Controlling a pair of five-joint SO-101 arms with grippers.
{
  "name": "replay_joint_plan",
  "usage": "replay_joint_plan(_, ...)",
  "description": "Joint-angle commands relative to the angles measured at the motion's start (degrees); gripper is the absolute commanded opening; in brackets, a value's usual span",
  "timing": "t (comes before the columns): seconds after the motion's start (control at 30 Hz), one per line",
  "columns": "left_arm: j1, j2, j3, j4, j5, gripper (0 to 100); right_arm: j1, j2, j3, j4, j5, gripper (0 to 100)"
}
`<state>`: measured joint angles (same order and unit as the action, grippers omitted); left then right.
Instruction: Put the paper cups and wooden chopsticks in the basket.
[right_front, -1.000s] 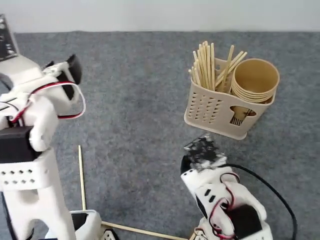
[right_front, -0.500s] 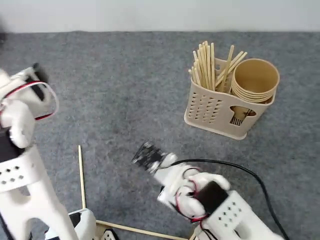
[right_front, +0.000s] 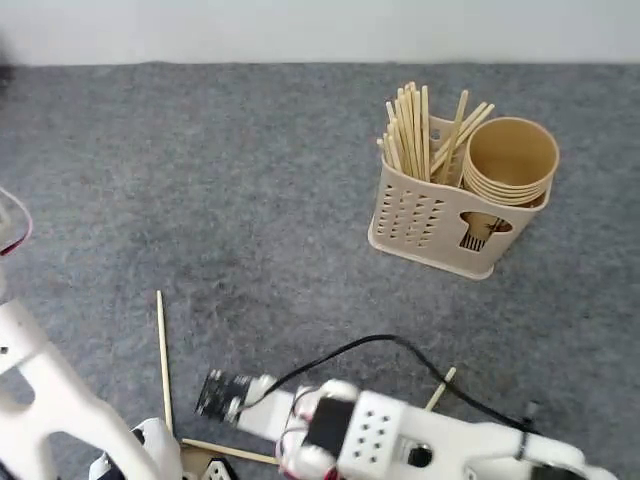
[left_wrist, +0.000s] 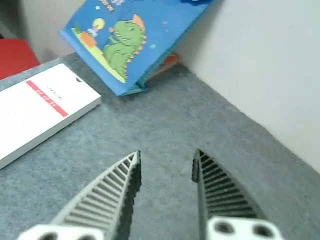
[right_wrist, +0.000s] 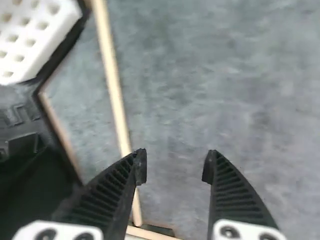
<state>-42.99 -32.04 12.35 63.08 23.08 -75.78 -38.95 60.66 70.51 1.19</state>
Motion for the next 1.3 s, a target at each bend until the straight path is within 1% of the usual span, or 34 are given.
replay_joint_plan(0.0, -1.2, -1.5, -0.2, -1.6, 0.4, 17, -5.5, 5.6, -3.6, -4.3, -2.6, 20.7)
replay_joint_plan(0.13, -1.6, -1.4, 0.0, -1.6, 0.4, 17, -9.4, 11.1, -3.6, -8.9, -5.2, 20.7)
replay_joint_plan(0.3, -1.6, -1.4, 0.0, -1.3, 0.4, 17, -10.4, 14.7, -3.6, -12.2, -6.8, 20.7)
replay_joint_plan(0.43, -1.6, -1.4, 0.0, -1.3, 0.4, 17, -9.6, 16.8, -3.6, -14.7, -7.6, 20.7)
replay_joint_plan(0.63, -1.6, -1.4, 0.0, -1.3, 0.4, 17, -3.7, 20.8, -3.6, -17.8, -7.4, 20.7)
replay_joint_plan(0.73, -1.6, -1.4, 0.0, -1.3, 0.4, 17, -2.4, 23.9, -3.6, -18.6, -7.3, 20.6)
replay_joint_plan(0.8, -1.6, -1.4, 0.0, -1.3, 0.4, 17, -2.4, 25.9, -3.6, -18.9, -7.3, 16.5)
replay_joint_plan(0.9, -1.6, -1.4, 0.1, -1.2, 0.4, 17, -2.4, 27.5, -4.9, -18.4, -7.3, 2.8)
replay_joint_plan(0.93, -1.6, -1.4, 0.1, -1.2, 0.4, 17, -2.4, 27.6, -5.1, -18.3, -7.3, 0.0)
replay_joint_plan(1.0, -1.6, -1.5, 0.1, -1.2, 0.4, 17, -2.3, 27.8, -5.1, -17.7, -7.3, 3.1)
replay_joint_plan(1.07, -1.6, -1.7, 0.1, -1.2, 0.4, 17, -2.3, 27.7, -5.1, -17.0, -7.3, 0.9)
replay_joint_plan(1.13, -2.2, -1.8, 0.1, -1.2, 0.4, 17, -1.8, 27.7, -5.1, -16.3, -7.3, 1.0)
replay_joint_plan(1.27, -2.5, -1.8, 0.1, -1.2, 0.2, 17, 3.1, 27.6, -5.3, -15.8, -6.0, 0.8)
